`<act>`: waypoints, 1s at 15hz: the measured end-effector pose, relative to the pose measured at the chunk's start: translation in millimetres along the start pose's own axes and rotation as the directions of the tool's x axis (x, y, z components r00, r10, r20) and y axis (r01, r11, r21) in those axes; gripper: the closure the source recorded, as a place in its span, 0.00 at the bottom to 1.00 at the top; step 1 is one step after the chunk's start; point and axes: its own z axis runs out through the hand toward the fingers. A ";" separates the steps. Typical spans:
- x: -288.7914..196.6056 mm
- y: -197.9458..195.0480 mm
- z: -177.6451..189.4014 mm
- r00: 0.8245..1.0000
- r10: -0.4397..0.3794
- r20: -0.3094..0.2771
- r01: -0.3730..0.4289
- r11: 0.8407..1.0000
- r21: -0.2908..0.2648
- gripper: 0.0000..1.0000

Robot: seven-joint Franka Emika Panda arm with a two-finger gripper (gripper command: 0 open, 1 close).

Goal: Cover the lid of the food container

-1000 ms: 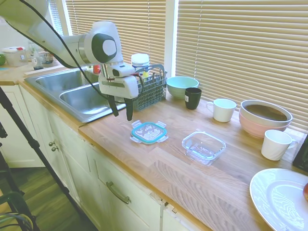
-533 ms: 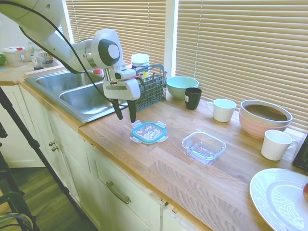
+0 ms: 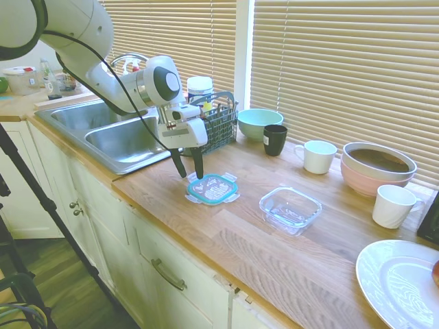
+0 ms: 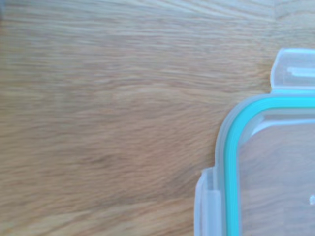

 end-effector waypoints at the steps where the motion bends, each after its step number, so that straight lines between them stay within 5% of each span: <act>1: 2.6 -1.6 0.3 1.000 0.004 -0.008 -0.004 1.000 -0.004 0.00; 9: 12.3 -6.9 5.0 0.999 0.023 -0.041 -0.027 0.997 -0.079 0.00; 10: 13.2 -7.1 5.6 0.999 0.025 -0.041 -0.028 0.996 -0.085 1.00; 15: 14.4 -6.9 6.9 0.998 0.017 -0.053 -0.022 0.995 -0.098 1.00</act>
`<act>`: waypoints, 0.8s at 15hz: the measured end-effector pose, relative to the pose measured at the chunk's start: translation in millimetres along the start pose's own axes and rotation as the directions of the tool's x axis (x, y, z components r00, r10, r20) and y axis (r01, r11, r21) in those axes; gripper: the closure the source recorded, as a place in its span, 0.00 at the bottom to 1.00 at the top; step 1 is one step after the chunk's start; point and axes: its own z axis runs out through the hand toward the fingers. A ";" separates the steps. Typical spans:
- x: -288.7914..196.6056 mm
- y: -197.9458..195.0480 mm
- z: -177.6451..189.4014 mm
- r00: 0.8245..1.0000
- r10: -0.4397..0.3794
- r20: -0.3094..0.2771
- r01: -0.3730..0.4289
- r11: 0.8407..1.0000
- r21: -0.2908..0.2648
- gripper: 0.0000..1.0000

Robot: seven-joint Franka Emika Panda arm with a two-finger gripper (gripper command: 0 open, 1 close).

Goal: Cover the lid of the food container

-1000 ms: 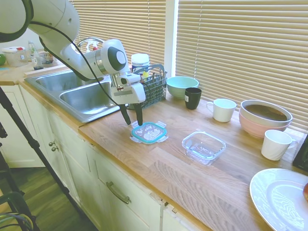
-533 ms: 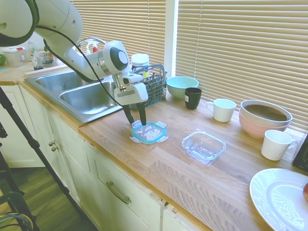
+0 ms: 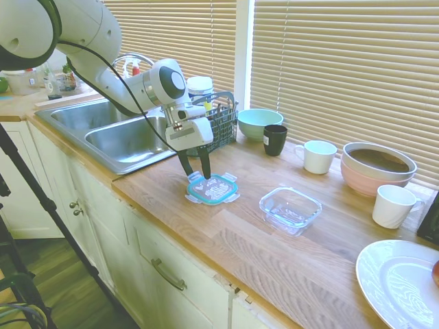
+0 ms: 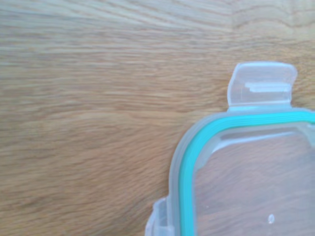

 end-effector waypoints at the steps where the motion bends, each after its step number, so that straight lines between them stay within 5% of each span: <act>1: 0.6 0.3 0.6 1.000 -0.002 -0.006 0.002 1.000 -0.006 1.00; 12: -3.4 -6.9 11.2 0.999 -0.024 -0.021 0.023 0.999 -0.037 1.00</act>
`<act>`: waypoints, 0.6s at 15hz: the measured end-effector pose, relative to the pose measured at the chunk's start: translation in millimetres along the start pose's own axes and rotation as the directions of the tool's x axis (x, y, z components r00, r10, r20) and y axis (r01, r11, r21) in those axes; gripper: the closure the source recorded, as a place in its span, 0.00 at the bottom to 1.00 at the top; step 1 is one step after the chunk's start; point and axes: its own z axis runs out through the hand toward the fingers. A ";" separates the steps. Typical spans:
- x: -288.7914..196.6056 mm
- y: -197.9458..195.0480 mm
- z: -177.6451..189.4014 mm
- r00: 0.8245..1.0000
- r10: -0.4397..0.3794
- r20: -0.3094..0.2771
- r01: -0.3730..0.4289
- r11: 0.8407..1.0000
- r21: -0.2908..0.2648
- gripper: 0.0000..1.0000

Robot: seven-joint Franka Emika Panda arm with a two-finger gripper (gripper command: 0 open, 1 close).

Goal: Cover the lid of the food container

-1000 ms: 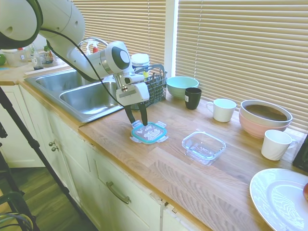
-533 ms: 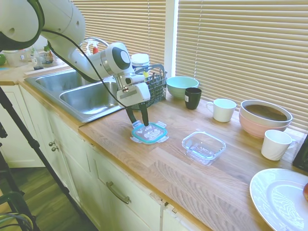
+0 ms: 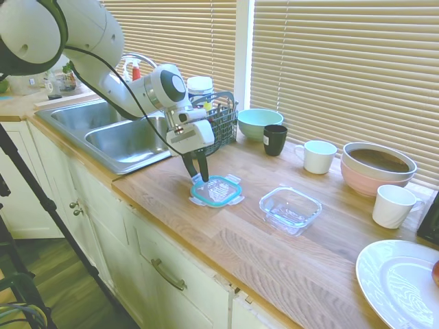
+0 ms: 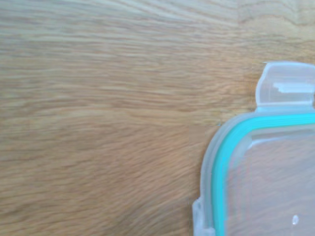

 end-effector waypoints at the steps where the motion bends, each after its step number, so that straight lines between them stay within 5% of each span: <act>1: -0.5 -0.4 1.1 1.000 -0.002 -0.001 0.002 1.000 -0.002 1.00; 9: -1.8 -1.9 6.7 1.000 -0.015 -0.020 0.015 1.000 -0.020 1.00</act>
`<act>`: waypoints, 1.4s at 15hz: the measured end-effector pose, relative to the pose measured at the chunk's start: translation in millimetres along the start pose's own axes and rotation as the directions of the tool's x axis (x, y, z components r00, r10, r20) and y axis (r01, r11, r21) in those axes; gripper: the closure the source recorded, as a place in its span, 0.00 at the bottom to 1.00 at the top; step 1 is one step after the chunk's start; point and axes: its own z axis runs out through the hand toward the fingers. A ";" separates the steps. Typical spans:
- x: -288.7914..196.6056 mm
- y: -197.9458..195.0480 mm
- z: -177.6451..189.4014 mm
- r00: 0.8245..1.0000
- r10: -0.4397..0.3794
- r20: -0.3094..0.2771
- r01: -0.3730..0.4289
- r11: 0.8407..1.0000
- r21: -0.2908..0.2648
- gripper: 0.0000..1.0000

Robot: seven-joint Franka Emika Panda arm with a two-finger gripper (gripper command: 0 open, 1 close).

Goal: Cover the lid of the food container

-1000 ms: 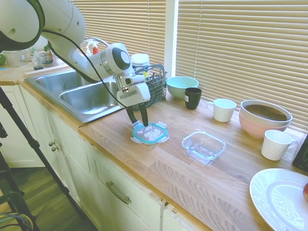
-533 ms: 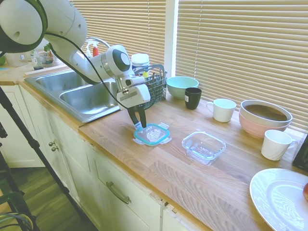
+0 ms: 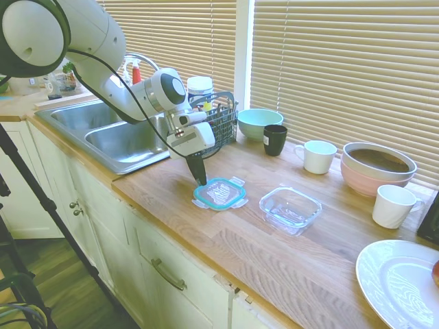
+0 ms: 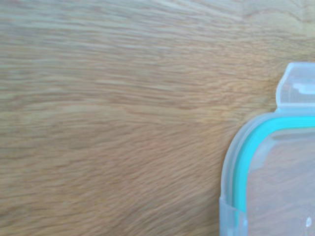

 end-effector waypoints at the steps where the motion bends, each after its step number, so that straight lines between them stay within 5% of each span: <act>1: 0.2 0.1 0.1 1.000 0.000 -0.001 0.000 1.000 0.000 1.00; 6: 1.8 0.3 -5.4 1.000 0.007 0.003 -0.007 1.000 0.021 1.00; 14: 20.0 45.3 -63.4 0.998 0.042 0.035 -0.047 0.984 0.172 1.00; 21: 41.3 89.7 -84.8 0.997 0.045 0.060 -0.059 0.967 0.247 1.00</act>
